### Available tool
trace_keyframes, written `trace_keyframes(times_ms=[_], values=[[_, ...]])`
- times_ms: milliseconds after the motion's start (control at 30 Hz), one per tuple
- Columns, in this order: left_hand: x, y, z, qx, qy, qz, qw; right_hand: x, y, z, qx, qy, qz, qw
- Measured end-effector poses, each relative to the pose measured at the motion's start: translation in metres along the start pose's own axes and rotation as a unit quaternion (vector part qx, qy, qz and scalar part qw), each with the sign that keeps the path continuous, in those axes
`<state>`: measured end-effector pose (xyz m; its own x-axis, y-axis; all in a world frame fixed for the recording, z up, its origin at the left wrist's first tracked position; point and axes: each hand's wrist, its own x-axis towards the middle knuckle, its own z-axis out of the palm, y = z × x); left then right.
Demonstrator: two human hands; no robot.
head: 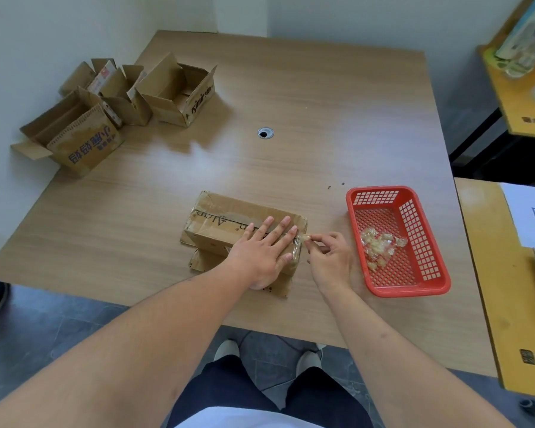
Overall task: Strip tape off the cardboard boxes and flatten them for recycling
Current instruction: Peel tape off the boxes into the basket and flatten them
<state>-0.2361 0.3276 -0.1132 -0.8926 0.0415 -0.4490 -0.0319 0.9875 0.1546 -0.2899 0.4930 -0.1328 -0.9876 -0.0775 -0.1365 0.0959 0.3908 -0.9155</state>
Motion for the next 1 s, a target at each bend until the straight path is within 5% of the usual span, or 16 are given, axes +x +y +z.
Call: trace_keyframes(times_ms=[233,467,800,1000], values=[[0.0,0.001,0.001,-0.005,-0.002,-0.001,1.0,0.017,-0.021,-0.018,-0.186,-0.132,-0.182,0.956],[0.0,-0.001,0.001,-0.013,-0.004,0.002,1.0,0.034,-0.036,-0.019,-0.353,-0.197,-0.226,0.886],[-0.002,-0.004,0.0,0.003,-0.02,0.011,1.0,0.008,-0.01,-0.01,-0.235,-0.066,-0.258,0.935],[-0.001,-0.004,0.0,0.001,-0.022,0.01,1.0,0.009,-0.01,-0.017,-0.177,-0.094,-0.242,0.949]])
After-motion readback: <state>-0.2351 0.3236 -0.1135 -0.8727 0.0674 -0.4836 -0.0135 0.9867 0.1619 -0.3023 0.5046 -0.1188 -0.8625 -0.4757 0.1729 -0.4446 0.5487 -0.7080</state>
